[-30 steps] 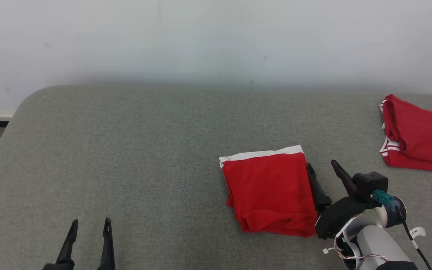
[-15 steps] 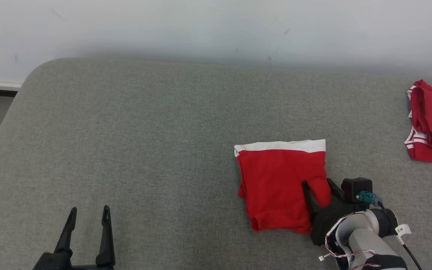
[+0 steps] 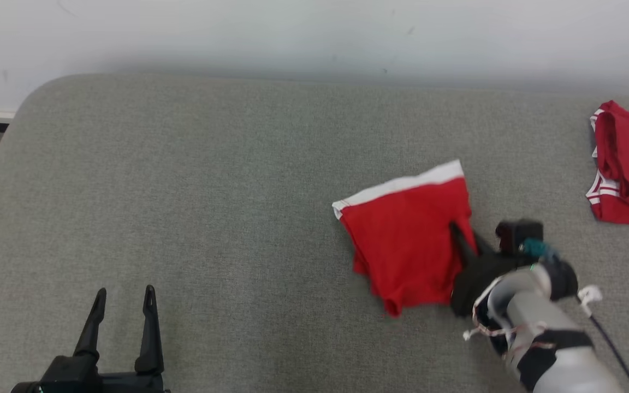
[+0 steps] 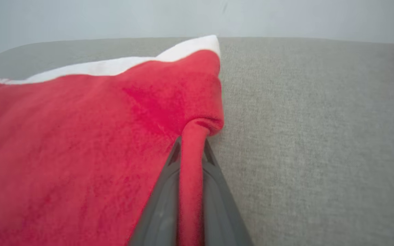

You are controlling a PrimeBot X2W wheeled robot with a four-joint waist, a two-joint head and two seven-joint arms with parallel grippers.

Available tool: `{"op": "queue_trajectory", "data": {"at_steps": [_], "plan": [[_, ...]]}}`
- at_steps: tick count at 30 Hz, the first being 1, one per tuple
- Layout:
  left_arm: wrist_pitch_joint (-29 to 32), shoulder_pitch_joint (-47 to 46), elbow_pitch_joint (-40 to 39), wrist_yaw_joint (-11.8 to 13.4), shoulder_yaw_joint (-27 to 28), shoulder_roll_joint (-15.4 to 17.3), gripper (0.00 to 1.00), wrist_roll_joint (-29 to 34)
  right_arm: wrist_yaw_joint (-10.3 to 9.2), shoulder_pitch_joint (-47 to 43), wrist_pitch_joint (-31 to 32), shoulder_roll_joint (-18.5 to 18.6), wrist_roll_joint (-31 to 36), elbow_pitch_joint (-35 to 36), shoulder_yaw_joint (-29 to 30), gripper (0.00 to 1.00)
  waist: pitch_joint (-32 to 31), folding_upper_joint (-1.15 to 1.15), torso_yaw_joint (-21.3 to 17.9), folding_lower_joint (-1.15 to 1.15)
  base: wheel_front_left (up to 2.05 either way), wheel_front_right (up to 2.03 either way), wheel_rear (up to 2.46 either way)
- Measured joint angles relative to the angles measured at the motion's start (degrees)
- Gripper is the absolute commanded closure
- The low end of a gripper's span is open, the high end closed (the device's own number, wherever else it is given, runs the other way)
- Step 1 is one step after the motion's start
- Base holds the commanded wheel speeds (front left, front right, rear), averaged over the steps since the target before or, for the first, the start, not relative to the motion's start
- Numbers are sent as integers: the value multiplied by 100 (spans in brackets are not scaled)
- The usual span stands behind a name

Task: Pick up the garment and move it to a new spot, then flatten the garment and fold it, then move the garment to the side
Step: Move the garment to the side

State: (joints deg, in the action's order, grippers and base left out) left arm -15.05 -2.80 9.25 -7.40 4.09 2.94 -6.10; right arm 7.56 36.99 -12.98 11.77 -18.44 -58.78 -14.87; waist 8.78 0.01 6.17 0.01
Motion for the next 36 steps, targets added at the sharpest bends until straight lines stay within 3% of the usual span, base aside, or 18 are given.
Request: {"op": "queue_trajectory", "data": {"at_steps": [15,22,29,36], "plan": [[1,-469,-318,-2,-33,102,0,-13,0,1583,341,1405,-10,336,-665,100,969,0,-291,0,0,0,0],[1,-583,-576,-10,-43,219,0,-4,0,1983,482,2067,-113,798,-749,100,1410,1,-621,1,0,0,0],[1,-695,-859,-10,-116,363,0,36,0,2245,928,2794,-261,1400,-782,100,1810,1,-1112,0,0,0,0],[0,-851,-1152,-10,-297,417,0,37,0,2413,1358,3388,-264,1679,-623,100,2244,1,-1362,0,0,0,0]]}}
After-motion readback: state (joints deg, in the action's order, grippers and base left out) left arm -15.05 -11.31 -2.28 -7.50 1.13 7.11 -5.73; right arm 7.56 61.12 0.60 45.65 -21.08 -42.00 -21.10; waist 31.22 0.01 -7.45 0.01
